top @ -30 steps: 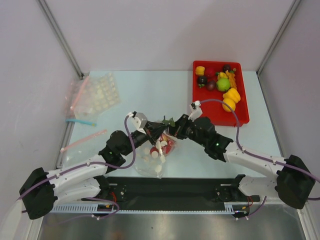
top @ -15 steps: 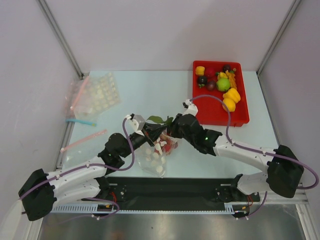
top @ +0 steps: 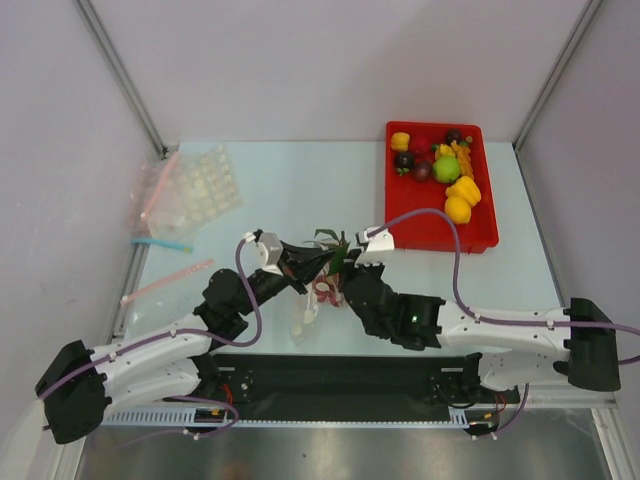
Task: Place the food in the zip-top bag and seal the zipper
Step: Place the fake fruit in the zipper food storage bag.
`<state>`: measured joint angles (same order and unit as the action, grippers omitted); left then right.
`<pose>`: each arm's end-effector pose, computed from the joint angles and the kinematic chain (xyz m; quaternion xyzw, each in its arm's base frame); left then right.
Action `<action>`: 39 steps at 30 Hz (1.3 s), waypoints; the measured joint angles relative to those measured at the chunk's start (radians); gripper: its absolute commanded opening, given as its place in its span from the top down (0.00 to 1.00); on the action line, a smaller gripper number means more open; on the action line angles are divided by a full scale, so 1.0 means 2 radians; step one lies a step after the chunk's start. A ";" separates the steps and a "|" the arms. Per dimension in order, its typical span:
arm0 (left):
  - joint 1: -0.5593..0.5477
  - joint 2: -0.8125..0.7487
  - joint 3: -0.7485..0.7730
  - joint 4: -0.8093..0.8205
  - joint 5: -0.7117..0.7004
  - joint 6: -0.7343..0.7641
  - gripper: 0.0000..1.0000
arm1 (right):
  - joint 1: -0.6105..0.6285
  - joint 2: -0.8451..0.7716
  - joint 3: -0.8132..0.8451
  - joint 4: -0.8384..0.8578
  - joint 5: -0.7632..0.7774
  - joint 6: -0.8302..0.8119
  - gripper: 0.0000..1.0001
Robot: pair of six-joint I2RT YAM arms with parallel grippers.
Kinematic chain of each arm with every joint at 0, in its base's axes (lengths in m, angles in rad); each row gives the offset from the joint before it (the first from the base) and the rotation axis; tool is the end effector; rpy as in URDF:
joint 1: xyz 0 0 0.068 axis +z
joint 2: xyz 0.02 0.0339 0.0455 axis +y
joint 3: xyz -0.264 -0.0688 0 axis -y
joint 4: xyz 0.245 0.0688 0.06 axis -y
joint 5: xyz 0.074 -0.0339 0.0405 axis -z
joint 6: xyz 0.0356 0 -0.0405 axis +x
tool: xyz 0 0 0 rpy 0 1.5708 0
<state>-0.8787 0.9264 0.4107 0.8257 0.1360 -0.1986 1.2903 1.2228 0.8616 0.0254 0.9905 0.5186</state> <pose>0.1291 -0.1634 0.2893 0.2479 0.5361 -0.4478 0.6713 0.1030 0.2499 0.3004 -0.0150 0.7682 0.1609 0.6195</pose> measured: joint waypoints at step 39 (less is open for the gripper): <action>0.009 0.004 -0.053 0.107 0.028 0.054 1.00 | -0.184 0.055 0.008 0.111 -0.634 0.052 1.00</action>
<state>-0.8600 0.9340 0.3042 1.0393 0.1921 -0.0898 0.9230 1.3331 0.8780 0.2478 -0.2779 0.6235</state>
